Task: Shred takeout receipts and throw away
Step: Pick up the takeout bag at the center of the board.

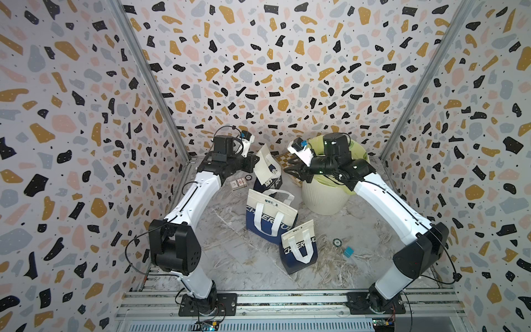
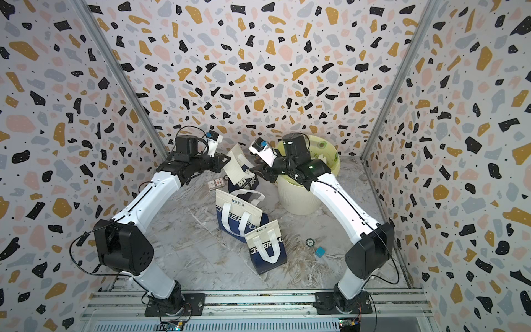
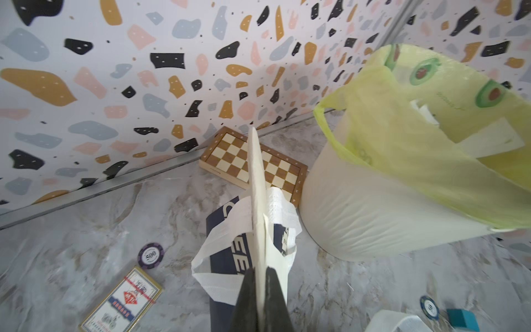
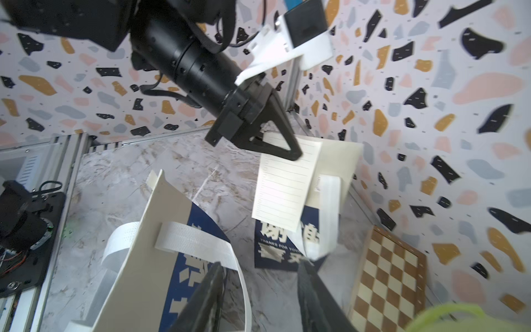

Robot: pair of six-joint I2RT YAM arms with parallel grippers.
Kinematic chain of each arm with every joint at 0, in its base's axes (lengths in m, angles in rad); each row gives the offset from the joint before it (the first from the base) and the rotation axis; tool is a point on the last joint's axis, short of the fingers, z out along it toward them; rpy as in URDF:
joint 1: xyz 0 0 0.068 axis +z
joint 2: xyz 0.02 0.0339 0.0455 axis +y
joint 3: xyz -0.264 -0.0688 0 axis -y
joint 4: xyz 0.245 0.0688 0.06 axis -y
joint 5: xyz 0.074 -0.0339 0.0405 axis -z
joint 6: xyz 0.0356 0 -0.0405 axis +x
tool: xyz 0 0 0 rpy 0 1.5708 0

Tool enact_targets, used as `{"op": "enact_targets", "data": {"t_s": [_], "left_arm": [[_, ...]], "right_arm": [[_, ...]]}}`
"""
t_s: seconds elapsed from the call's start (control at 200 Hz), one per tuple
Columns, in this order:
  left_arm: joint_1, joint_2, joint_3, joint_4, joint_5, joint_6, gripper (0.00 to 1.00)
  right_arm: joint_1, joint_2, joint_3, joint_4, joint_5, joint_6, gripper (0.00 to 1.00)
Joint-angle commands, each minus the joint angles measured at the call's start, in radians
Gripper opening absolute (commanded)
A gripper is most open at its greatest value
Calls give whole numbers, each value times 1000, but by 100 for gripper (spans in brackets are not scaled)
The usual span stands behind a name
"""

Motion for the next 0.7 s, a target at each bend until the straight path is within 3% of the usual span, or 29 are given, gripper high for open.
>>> {"op": "enact_targets", "data": {"t_s": [0.0,0.326,0.691], "left_arm": [[19,-22,-15,124,216,74,0],[20,-74,-152,417,319,32,0],[20,-86,-178,485,419,95,0]], "right_arm": [[2,56,39,50,-71,-52,45],[4,164,118,109,-92,-58,48],[-10,226,189,113,-29,-29,52]]}}
